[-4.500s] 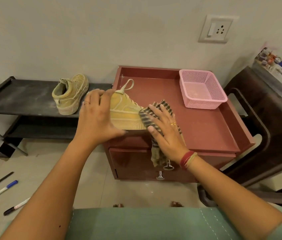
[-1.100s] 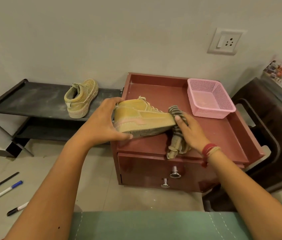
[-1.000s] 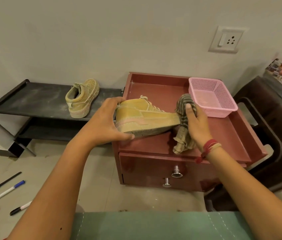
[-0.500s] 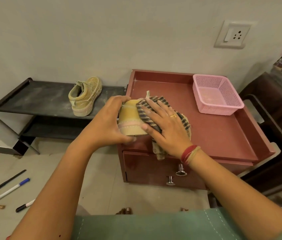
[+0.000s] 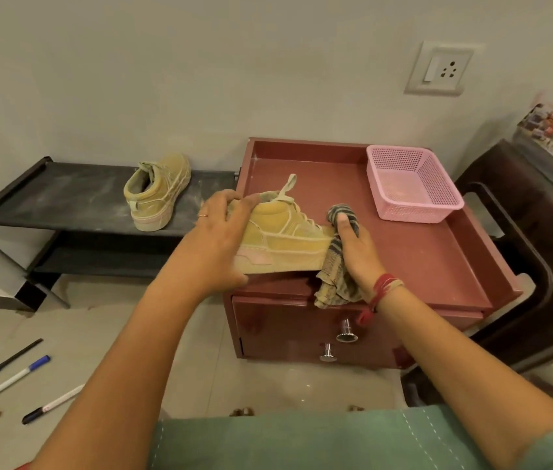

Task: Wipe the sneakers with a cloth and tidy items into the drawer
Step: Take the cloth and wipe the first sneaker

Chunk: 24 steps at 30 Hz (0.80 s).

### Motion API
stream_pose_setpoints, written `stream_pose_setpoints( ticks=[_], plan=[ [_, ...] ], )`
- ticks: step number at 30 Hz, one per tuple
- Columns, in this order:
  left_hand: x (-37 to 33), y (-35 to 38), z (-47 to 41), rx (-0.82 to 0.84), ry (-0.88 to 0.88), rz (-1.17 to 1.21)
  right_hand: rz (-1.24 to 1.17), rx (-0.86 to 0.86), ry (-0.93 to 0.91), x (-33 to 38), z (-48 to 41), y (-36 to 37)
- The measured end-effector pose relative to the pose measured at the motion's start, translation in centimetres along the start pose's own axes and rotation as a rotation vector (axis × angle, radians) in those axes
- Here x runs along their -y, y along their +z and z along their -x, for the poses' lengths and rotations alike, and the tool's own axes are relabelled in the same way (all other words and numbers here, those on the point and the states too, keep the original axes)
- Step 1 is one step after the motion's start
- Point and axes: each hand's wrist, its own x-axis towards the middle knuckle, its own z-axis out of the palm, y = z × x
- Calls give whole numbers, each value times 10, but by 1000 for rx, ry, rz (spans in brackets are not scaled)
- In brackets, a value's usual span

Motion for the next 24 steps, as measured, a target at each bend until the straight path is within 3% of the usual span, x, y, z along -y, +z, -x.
stream_pose_setpoints(
  ticks=[3, 6, 9, 11, 14, 19, 24],
  plan=[
    [-11, 18, -7, -56, -41, -170, 7, -54, -17, 8, 8, 11],
    [-18, 32, -14, -145, -54, -309, 0, -2, -287, 24, 40, 20],
    [-17, 39, -19, -164, -31, -168, 344, 164, -642, 15, 70, 32],
    [-10, 42, -22, -174, 14, -115, 657, 101, -747, -7, 65, 28],
    [-7, 42, -24, -180, 14, -79, 725, 7, -621, -25, 44, 14],
    [-4, 38, -25, -193, 26, -17, 404, 79, -478, -24, 29, 4],
    [-6, 27, -22, -140, 12, 84, -91, 53, -143, -16, -2, -12]
  ],
)
